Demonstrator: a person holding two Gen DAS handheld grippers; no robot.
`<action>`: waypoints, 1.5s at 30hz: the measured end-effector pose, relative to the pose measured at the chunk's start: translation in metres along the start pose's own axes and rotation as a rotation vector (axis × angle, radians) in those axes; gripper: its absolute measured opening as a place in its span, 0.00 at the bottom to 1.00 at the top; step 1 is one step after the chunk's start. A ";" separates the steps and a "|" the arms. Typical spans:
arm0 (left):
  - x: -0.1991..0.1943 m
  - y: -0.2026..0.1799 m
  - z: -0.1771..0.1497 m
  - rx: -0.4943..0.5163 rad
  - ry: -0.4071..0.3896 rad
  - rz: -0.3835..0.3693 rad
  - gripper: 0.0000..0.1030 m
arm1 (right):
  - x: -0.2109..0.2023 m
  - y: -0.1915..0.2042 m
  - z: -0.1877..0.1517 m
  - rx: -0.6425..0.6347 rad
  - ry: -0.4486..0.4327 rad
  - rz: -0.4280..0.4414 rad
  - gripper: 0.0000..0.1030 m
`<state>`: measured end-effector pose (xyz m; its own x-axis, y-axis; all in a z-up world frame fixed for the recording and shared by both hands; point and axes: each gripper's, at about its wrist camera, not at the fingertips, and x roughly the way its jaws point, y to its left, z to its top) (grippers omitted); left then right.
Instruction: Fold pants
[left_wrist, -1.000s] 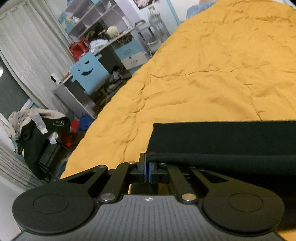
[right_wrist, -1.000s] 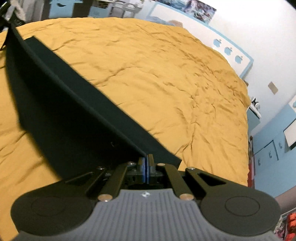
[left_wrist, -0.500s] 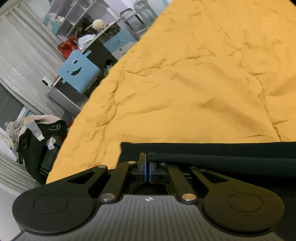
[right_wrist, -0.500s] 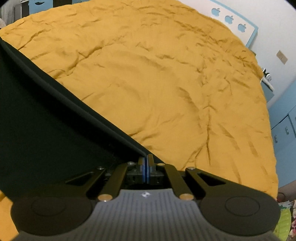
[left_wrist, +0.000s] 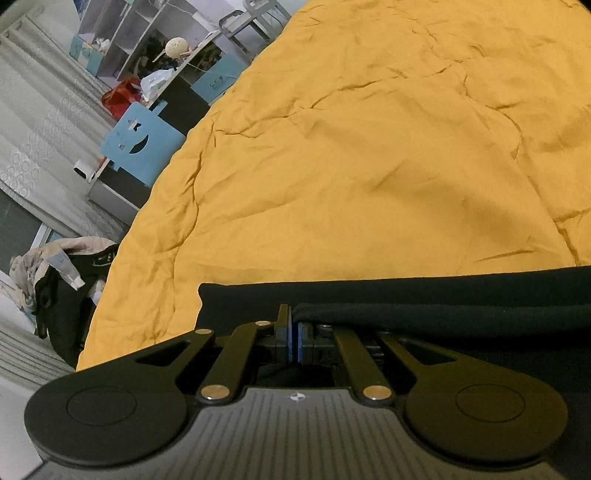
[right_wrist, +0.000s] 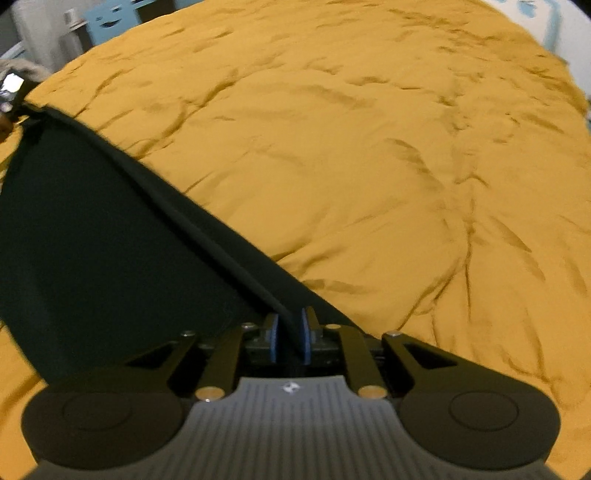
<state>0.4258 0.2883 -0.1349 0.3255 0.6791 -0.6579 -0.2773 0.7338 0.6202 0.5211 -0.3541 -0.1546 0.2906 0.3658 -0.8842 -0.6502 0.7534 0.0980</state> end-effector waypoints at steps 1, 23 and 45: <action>-0.001 0.000 0.001 0.004 0.000 0.002 0.02 | 0.000 0.000 0.003 -0.019 0.009 0.010 0.08; -0.011 0.000 0.003 0.033 -0.007 0.033 0.02 | 0.010 -0.047 0.005 -0.025 0.123 0.072 0.40; -0.050 0.026 -0.002 -0.017 -0.053 0.047 0.02 | -0.093 0.001 -0.048 0.062 -0.258 0.013 0.00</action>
<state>0.4009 0.2732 -0.0867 0.3585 0.7115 -0.6043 -0.3084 0.7013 0.6428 0.4596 -0.4138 -0.0939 0.4569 0.4972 -0.7376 -0.6134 0.7766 0.1435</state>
